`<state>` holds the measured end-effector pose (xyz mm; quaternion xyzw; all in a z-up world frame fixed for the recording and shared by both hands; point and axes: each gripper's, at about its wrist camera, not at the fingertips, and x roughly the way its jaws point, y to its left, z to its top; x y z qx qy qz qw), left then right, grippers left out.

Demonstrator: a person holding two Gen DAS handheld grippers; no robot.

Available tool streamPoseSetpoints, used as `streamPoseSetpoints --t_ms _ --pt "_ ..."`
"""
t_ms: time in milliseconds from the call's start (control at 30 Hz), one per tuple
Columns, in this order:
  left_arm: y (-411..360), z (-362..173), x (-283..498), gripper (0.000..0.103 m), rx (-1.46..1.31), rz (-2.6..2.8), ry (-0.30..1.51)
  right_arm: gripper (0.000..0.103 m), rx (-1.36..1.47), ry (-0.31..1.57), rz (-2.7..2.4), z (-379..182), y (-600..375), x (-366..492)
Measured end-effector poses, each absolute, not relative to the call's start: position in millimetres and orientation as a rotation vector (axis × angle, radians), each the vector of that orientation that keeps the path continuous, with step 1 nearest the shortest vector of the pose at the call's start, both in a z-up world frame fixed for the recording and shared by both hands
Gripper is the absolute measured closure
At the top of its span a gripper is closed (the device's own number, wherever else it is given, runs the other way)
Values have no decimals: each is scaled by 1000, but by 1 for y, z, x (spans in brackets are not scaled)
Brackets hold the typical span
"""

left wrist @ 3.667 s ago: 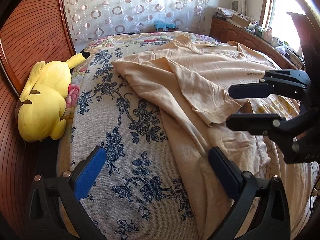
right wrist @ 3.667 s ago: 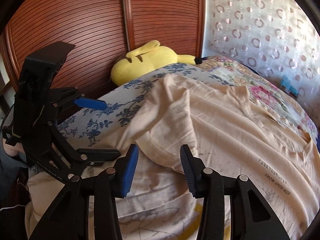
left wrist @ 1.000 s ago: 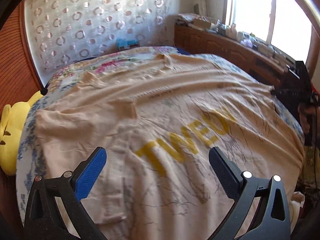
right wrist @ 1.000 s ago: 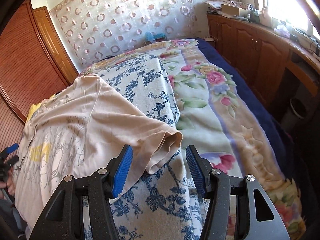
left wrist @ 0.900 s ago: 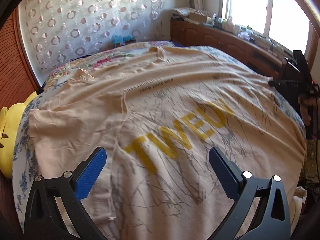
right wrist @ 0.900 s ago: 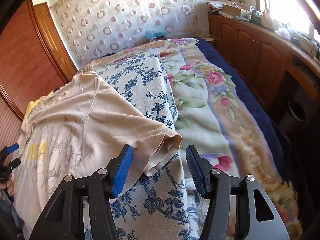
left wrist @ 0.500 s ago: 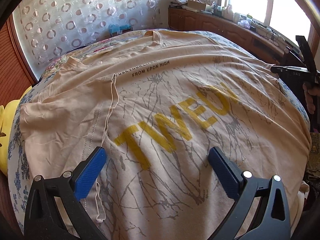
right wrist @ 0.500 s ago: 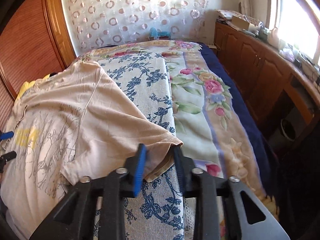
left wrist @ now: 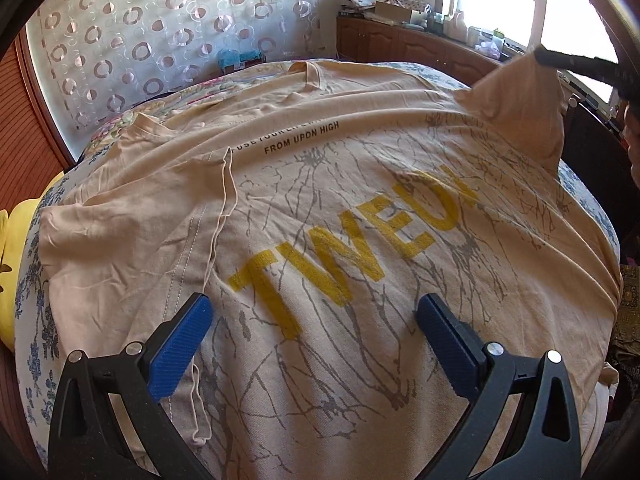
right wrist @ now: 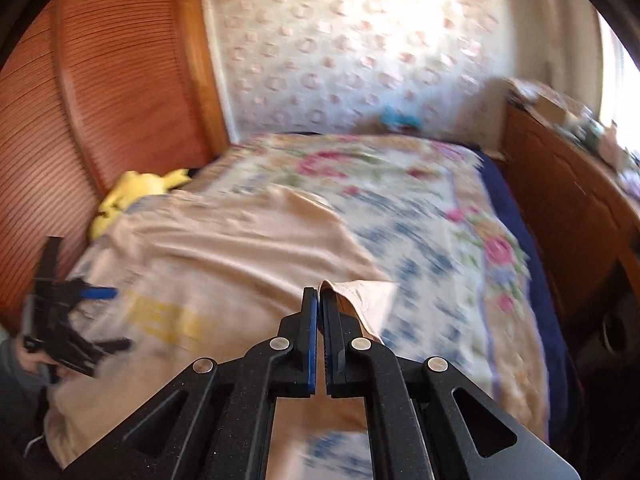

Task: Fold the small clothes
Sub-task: 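Fold that side over toward the shirt center, open right gripper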

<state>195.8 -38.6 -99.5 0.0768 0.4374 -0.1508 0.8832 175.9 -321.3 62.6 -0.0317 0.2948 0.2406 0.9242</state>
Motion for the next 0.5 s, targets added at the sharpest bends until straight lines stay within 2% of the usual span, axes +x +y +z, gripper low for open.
streamPoseSetpoints --t_ms 167,233,267,500 --pt "-38 -99 196 0 159 -314 911 100 -113 610 591 63 -269 179" --pt "-38 -99 196 0 159 -315 911 77 -143 604 571 59 -261 181" --pt "-39 -99 196 0 159 -315 911 73 -145 605 571 57 -260 183" --pt "-38 -100 196 0 158 -315 911 72 -171 687 504 26 -272 187"
